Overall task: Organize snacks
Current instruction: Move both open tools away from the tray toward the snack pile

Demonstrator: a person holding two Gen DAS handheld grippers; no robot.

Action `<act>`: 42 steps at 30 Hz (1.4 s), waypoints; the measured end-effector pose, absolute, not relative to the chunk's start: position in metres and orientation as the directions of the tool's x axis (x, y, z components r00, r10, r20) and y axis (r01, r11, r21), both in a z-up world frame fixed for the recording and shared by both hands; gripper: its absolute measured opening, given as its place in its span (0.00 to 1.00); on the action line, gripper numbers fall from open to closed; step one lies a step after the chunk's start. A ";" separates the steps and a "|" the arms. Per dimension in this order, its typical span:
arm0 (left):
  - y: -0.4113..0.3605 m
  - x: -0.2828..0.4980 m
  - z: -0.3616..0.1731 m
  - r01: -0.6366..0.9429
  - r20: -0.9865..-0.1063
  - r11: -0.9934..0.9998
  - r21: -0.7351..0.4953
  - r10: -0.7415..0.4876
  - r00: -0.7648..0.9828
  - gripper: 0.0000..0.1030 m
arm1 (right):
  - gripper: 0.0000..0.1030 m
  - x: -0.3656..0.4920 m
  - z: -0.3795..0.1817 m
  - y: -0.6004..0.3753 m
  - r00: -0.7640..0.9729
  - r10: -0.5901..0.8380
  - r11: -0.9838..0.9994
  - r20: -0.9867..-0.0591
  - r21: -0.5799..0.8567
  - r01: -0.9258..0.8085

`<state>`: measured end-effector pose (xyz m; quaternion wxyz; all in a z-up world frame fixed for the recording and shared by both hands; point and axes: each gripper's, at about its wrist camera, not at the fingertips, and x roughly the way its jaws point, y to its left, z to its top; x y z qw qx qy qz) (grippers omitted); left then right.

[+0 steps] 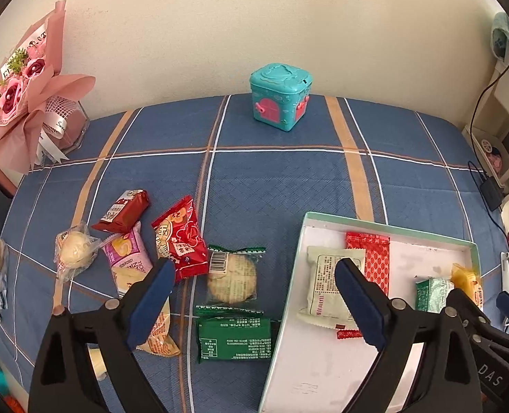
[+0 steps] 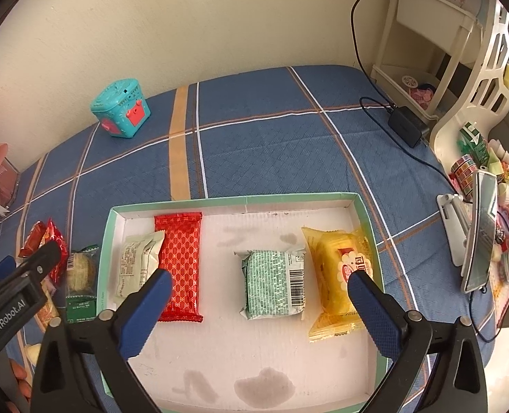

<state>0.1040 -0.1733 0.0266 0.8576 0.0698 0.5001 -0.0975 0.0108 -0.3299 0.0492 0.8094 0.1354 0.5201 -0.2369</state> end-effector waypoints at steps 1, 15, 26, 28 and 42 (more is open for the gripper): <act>-0.173 0.104 0.026 0.236 -0.871 0.972 0.018 -0.100 0.482 0.91 | 1.00 0.011 0.049 -0.330 0.347 -0.243 0.850 -0.906 -0.027 0.526; -0.170 0.099 0.028 0.241 -0.870 0.970 0.016 -0.106 0.482 0.98 | 1.00 0.010 0.049 -0.315 0.354 -0.240 0.868 -0.904 -0.036 0.496; -0.156 0.081 0.044 0.180 -0.822 0.982 0.060 -0.053 0.567 0.98 | 1.00 0.003 0.048 -0.302 0.354 -0.218 0.878 -0.909 -0.025 0.478; -0.153 0.077 0.044 0.157 -0.819 0.984 0.082 -0.023 0.573 0.98 | 1.00 0.001 0.047 -0.299 0.353 -0.210 0.880 -0.912 -0.019 0.475; -0.109 0.057 0.011 0.071 -0.909 0.988 0.136 0.096 0.406 0.98 | 1.00 -0.017 0.044 -0.263 0.363 -0.166 0.911 -0.917 -0.002 0.411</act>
